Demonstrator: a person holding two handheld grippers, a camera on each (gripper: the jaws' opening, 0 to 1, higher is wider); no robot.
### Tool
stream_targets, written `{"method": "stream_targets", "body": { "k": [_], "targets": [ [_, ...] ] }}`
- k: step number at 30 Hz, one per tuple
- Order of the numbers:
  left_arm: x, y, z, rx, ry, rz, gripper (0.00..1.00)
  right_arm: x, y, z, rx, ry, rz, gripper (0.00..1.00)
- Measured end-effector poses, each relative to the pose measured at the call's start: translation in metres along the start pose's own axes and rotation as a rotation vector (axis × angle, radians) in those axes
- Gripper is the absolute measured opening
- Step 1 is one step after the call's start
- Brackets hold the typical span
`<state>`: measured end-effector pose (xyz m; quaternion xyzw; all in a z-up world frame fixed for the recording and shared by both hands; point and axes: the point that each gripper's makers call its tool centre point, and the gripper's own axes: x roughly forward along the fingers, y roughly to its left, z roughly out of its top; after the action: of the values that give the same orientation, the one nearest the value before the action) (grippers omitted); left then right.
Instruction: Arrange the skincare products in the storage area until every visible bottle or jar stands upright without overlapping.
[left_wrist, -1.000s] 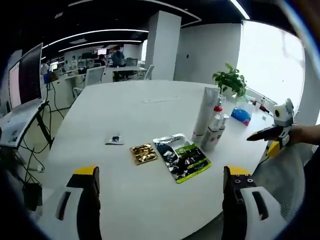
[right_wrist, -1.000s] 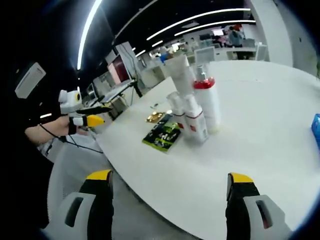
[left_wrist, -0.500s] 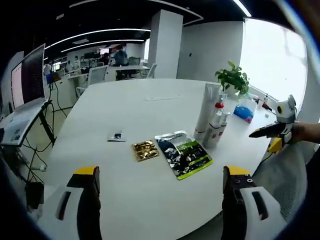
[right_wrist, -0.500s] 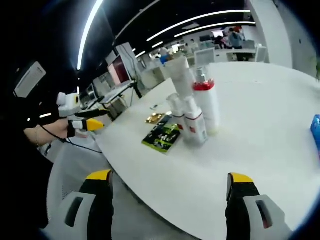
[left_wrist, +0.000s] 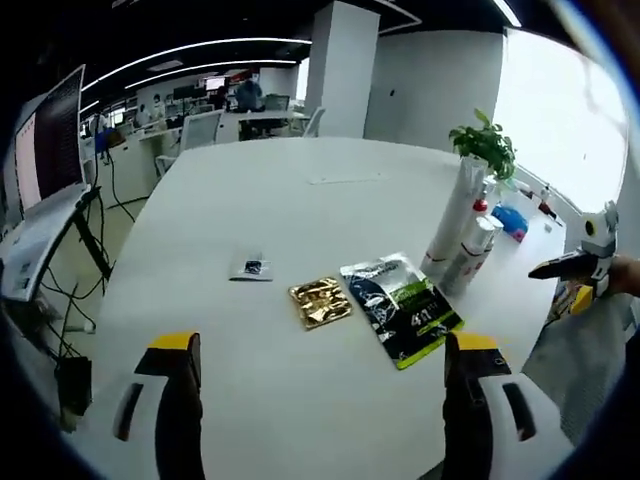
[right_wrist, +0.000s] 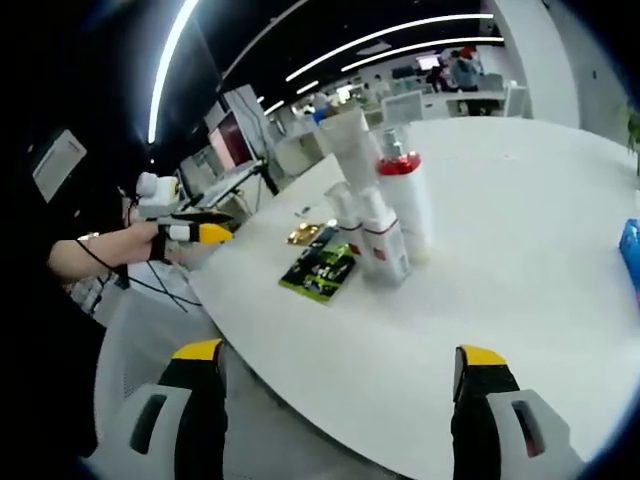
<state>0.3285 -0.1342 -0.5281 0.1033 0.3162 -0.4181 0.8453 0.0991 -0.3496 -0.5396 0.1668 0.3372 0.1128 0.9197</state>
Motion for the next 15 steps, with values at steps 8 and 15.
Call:
{"method": "stream_targets", "body": {
  "k": [8, 15],
  "targets": [
    [0.025, 0.026, 0.007, -0.002, 0.078, 0.039, 0.9, 0.001, -0.003, -0.001, 0.005, 0.005, -0.004, 0.99],
    [0.045, 0.041, 0.013, 0.02, 0.144, 0.043, 0.88, 0.001, -0.003, -0.004, 0.0, 0.018, -0.01, 0.99]
  ]
}}
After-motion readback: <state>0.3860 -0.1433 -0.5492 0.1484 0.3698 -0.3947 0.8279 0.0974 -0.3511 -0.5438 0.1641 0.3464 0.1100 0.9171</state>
